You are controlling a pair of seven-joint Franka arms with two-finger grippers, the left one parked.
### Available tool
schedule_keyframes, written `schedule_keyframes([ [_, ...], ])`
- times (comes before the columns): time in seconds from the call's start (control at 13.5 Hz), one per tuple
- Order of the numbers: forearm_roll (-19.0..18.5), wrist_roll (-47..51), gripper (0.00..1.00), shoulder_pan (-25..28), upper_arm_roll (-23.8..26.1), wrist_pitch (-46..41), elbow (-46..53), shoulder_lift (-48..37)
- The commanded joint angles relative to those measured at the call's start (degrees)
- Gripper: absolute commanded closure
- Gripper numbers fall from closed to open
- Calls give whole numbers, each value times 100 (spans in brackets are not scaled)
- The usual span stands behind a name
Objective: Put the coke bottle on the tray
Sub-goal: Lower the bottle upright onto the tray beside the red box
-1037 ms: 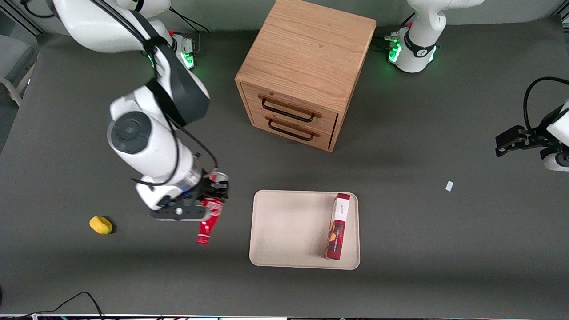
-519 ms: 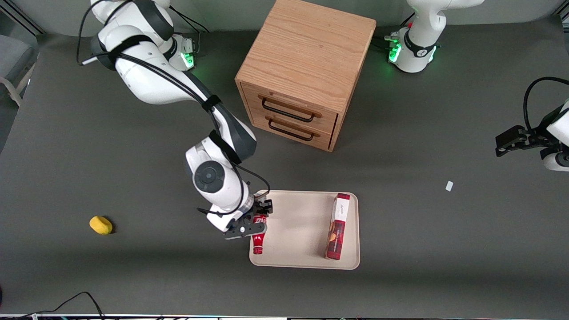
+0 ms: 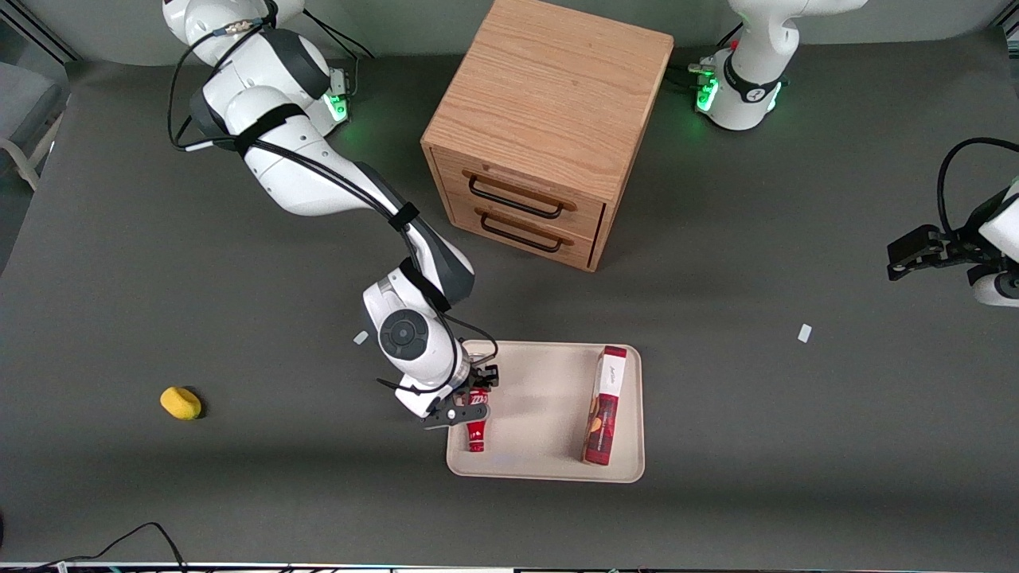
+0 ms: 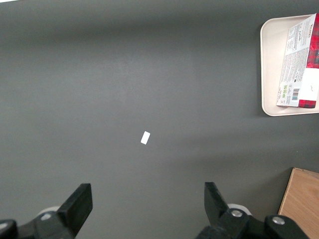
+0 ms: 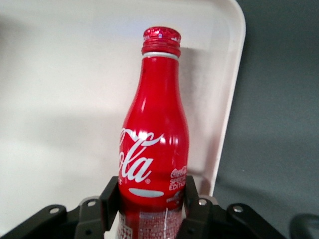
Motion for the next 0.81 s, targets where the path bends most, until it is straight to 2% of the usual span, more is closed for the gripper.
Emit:
schedule_keyframes([
  [0.0,-60,250,0,66,-44,44,191,92],
  [0.52,-60,259,0,5,-44,115,164,-21],
  [0.67,-51,181,0,-74,-36,45,60,-336],
  [0.74,-34,172,0,-283,8,-25,-115,-617],
])
